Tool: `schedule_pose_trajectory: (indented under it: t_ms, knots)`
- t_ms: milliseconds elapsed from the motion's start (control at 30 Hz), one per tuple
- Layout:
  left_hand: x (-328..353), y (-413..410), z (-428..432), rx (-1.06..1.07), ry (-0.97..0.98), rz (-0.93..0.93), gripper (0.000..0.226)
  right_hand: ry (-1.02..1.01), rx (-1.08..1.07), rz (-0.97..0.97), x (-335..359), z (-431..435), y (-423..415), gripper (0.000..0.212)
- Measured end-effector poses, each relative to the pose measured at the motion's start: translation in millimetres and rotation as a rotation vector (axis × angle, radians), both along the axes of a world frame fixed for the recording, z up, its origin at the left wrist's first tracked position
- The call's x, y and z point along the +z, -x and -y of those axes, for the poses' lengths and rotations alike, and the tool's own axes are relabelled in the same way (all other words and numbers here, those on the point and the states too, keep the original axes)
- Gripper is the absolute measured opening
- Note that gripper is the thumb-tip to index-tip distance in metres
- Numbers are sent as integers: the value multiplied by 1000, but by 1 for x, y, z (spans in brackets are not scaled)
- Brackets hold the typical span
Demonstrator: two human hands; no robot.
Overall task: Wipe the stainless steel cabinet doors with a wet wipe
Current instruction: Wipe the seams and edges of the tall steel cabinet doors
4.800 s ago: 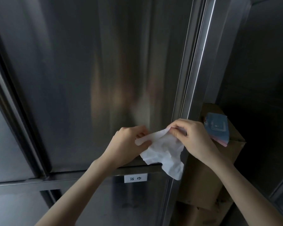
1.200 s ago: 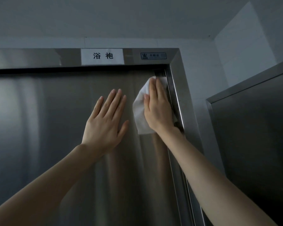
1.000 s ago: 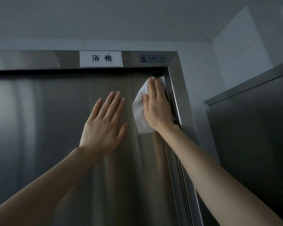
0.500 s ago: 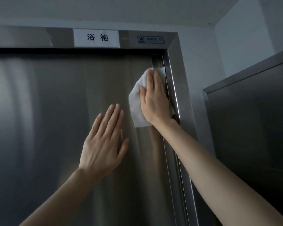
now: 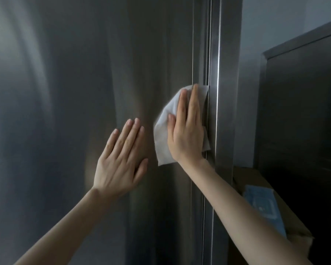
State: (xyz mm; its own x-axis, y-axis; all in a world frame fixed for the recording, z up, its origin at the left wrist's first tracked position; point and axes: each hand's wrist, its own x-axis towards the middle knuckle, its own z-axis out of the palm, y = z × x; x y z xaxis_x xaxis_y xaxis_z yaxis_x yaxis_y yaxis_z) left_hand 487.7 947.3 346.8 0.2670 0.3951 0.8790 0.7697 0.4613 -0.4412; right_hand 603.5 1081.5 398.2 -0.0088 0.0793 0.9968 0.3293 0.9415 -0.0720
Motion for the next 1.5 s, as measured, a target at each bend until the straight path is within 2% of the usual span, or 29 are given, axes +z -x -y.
schedule_pose_trajectory:
  t_ms: [100,233,467,533,600,700,767,933,1033,1133,1333,1500]
  knots:
    - [-9,-4,-3,2,-16,27,65,28,11,4,-56,1,-1,53]
    - [-19,-9,-6,-3,-47,75,69,38,34,111,-145,10,-15,51]
    - [-20,-6,-8,-34,-66,51,66,36,89,1,-91,0,-5,51]
    - [-25,-4,-9,-52,-67,46,66,46,74,-18,-104,-1,-2,51]
    - [-40,-5,-10,-67,-50,42,65,79,46,8,-149,3,-3,53]
    - [-80,-5,-9,-100,18,40,64,118,15,166,-238,15,-17,58]
    - [-109,-1,-4,-101,64,15,63,133,19,217,-267,17,-23,59]
    - [-131,6,-2,-98,78,-26,62,93,87,50,-211,3,-7,57]
    - [-130,7,-2,-101,70,-29,63,91,111,28,-194,-2,-6,56]
    - [-130,7,-1,-112,67,-16,62,158,106,49,-235,8,-6,57]
    - [-130,5,-2,-121,63,-17,61,468,72,303,-366,32,-31,55]
    - [-129,5,-2,-105,57,-14,62,584,-41,438,-377,45,-37,53]
